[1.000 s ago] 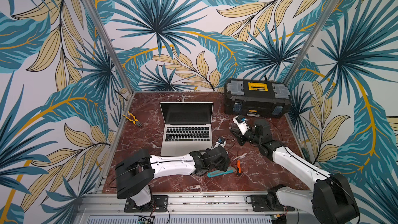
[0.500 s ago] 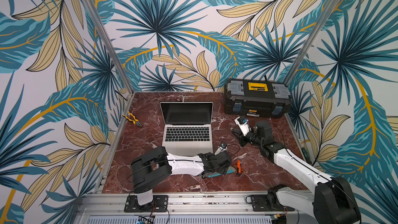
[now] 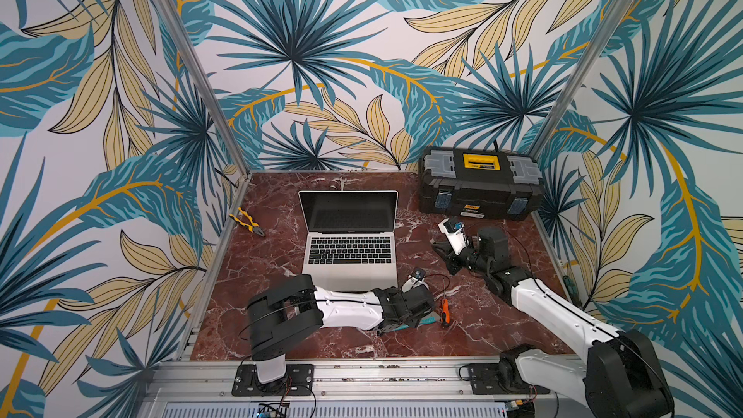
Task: Remove the wireless mouse receiver from the laptop
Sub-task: Adjust the mouse at the center of the board.
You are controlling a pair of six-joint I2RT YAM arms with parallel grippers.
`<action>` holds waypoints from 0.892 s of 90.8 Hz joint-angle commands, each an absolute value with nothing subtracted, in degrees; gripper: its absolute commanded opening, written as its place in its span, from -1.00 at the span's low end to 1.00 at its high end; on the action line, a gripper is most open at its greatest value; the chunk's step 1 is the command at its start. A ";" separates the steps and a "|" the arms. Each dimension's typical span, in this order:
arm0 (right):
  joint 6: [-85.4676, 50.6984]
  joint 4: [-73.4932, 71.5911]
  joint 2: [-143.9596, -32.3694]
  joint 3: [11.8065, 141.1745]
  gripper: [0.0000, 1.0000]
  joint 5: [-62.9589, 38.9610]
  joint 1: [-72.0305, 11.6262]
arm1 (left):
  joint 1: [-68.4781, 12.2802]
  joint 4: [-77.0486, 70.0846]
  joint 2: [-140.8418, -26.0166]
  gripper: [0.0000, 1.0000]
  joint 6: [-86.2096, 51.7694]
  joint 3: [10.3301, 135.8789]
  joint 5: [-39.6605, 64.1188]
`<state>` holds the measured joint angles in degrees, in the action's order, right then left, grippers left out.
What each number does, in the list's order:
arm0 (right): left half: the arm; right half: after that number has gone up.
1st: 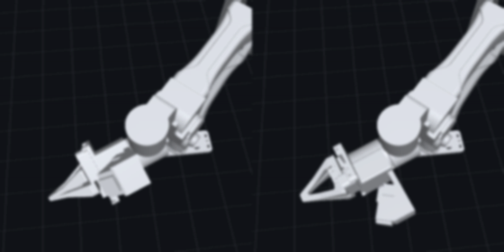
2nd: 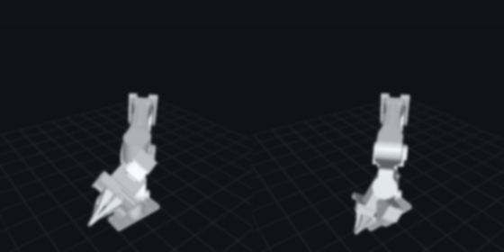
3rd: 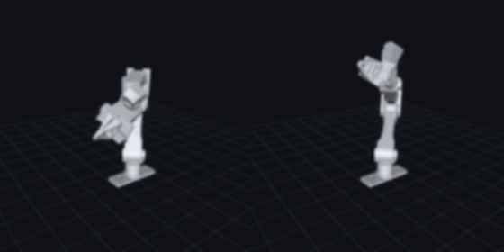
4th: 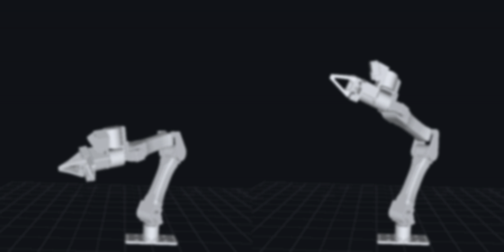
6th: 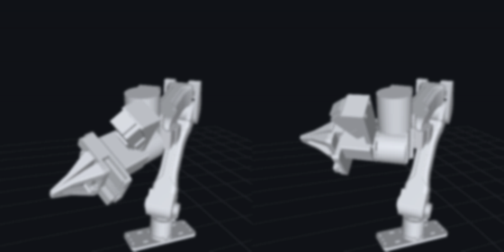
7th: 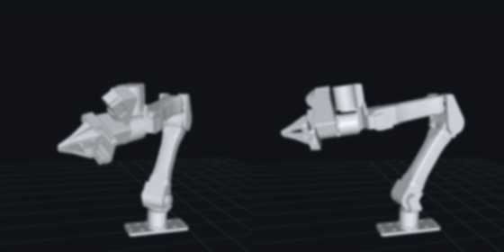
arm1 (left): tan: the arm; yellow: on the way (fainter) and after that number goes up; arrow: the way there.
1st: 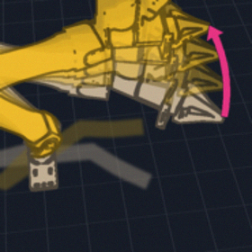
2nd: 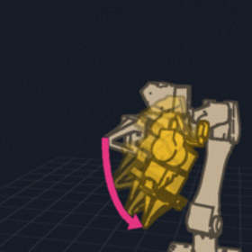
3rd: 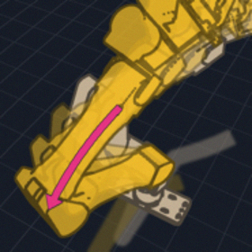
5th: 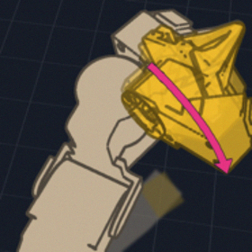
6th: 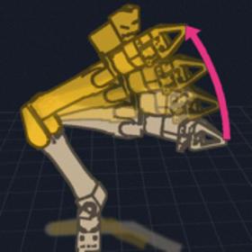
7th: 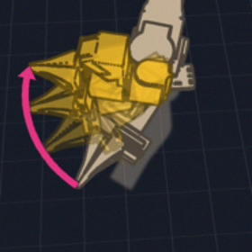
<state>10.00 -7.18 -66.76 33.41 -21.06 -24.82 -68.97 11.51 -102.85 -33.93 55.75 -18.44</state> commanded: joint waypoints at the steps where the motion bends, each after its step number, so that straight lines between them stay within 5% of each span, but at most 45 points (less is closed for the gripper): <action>1: 9.20 -7.91 -65.44 32.35 -1.00 -21.88 -24.61 | -69.05 12.72 -103.40 0.31 -32.19 55.41 -19.34; 54: 9.14 -7.91 -64.58 32.23 -1.00 -26.02 -24.56 | -69.06 1.24 -95.99 0.16 -19.53 44.09 -11.34; 81: 8.30 -8.83 -65.12 31.49 -0.99 -27.41 -24.56 | -68.82 -23.46 -90.06 0.13 -15.18 29.33 -14.09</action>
